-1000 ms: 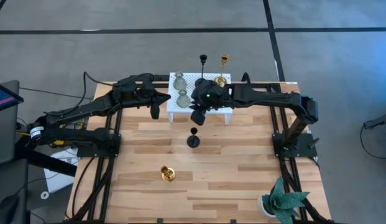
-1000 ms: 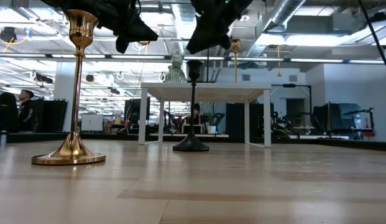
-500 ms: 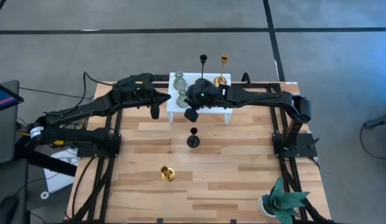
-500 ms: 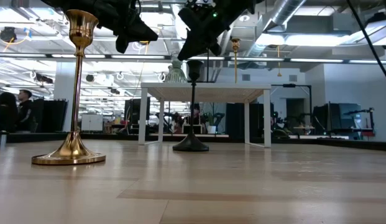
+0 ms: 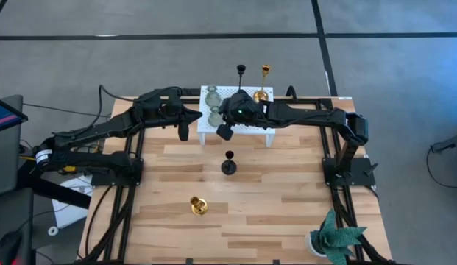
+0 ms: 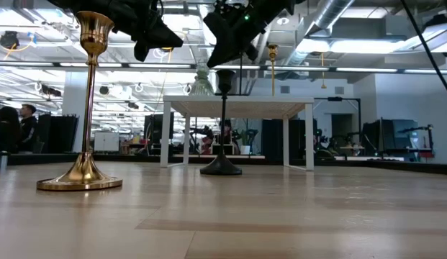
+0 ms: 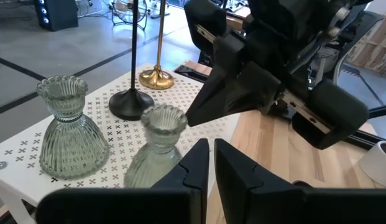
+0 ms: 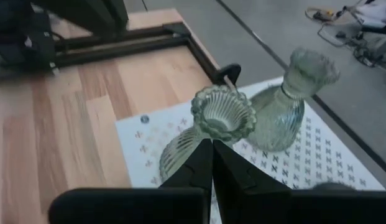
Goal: Pick & Place candle stick holders
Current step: Align the black candle holder with the black candle holder on the shelf
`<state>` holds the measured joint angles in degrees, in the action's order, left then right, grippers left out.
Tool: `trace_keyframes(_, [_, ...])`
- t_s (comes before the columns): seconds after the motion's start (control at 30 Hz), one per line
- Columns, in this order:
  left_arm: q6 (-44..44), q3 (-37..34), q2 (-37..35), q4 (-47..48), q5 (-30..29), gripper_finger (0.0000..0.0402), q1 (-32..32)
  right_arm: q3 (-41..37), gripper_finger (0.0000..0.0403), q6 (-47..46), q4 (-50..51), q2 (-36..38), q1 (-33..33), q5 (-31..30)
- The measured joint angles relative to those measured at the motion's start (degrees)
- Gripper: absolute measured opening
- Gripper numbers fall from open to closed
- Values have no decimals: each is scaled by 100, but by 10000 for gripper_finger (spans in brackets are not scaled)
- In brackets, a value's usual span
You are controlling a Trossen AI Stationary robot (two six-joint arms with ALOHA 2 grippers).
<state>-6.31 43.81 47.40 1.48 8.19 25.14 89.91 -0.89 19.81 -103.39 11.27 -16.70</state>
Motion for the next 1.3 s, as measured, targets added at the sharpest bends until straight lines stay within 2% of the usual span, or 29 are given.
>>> trace_keyframes(0.27, [0, 0, 0, 0, 0, 26, -1, 0, 0, -4, -250, 0, 57, 278])
trace_keyframes(0.77, [-2, 0, 0, 0, 0, 26, -1, 0, 0, -48, -52, 9, 31, 338])
trace_keyframes(1.17, [-15, 0, 2, 2, 2, 26, -1, 2, 0, -74, 926, 1219, -424, 473])
trace_keyframes(1.3, [-17, 0, 2, 2, 64, 26, 1, 12, 0, -325, 1353, 1573, -571, 167])
